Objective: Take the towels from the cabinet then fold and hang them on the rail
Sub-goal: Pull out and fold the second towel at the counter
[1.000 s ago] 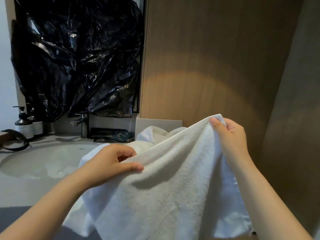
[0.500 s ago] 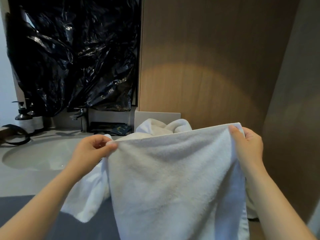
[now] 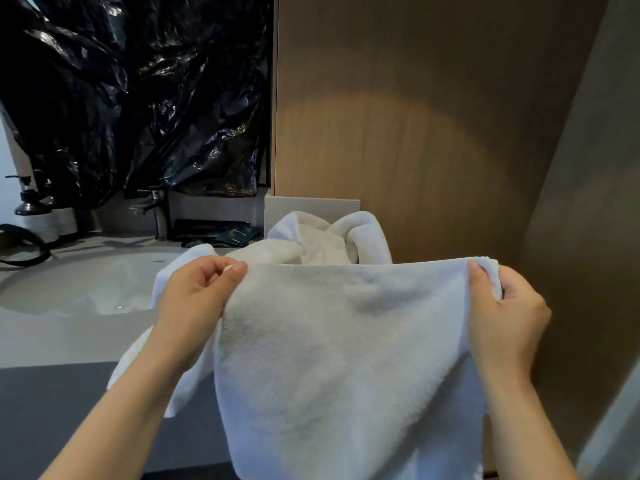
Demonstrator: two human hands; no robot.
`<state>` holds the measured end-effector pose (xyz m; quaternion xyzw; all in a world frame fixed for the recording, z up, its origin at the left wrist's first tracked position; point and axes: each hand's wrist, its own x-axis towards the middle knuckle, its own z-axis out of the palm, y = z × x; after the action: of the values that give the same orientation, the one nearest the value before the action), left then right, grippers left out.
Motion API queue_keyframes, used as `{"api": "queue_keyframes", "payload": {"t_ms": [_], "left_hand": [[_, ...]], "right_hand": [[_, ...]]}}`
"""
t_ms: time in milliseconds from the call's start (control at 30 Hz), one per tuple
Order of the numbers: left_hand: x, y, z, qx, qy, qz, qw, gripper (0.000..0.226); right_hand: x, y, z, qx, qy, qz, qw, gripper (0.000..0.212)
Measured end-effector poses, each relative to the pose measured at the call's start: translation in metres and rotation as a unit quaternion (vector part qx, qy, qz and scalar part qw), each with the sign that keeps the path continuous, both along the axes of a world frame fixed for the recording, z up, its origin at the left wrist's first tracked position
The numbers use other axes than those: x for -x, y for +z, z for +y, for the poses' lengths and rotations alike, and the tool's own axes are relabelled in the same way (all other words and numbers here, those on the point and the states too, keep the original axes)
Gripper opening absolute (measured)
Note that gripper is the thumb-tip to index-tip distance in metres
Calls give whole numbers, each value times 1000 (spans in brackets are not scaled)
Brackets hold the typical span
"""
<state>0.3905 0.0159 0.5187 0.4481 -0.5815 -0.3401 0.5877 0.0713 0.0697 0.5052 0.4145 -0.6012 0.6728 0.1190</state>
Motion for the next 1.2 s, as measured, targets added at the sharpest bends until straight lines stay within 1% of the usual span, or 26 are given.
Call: {"api": "queue_keyframes", "payload": {"t_ms": [100,200,267,333,400,467,533,600,700,767,867,933,1000,1067,1100,1200], "left_hand": [[6,-2,11,82,49,-16,995,11],[17,-3,22,138,67,-3,988,9],[30,-7,29,134,64,13,989,9],[43,-13,35,113,47,46,991,7],[52,-15,40,95,21,80,992,4],[56,-14,43,87,-6,94,992,2],[59,-12,45,75,-39,111,990,7],[63,-8,47,65,-72,123,988,12],[71,-3,47,59,-95,118,987,15],[73,-1,48,58,-99,117,987,15],[68,0,49,51,-98,132,985,15],[64,2,48,53,-80,128,987,15],[62,3,46,60,-55,117,990,12],[62,5,45,69,-46,108,991,10],[62,5,46,71,-49,104,991,10],[58,5,47,73,-60,92,991,10]], "right_hand": [[-9,-6,7,45,-19,11,999,40],[-18,-12,14,32,-17,20,999,41],[-32,-13,18,4,10,33,999,45],[-49,-14,21,-5,46,32,998,45],[-64,-12,23,-4,90,11,996,46],[-74,-8,24,-6,103,-7,995,49],[-83,-3,25,-7,145,-42,989,51],[-95,0,24,-15,223,-85,971,49],[-112,4,24,-38,350,-168,921,42],[-118,7,25,-47,398,-185,897,32],[-120,11,27,-49,438,-193,877,16],[-121,12,28,-43,455,-205,866,12],[-124,12,27,-36,463,-211,860,17],[-129,12,25,-34,480,-199,854,32],[-131,12,24,-36,487,-187,853,35],[-131,12,21,-58,505,-156,847,27]]}}
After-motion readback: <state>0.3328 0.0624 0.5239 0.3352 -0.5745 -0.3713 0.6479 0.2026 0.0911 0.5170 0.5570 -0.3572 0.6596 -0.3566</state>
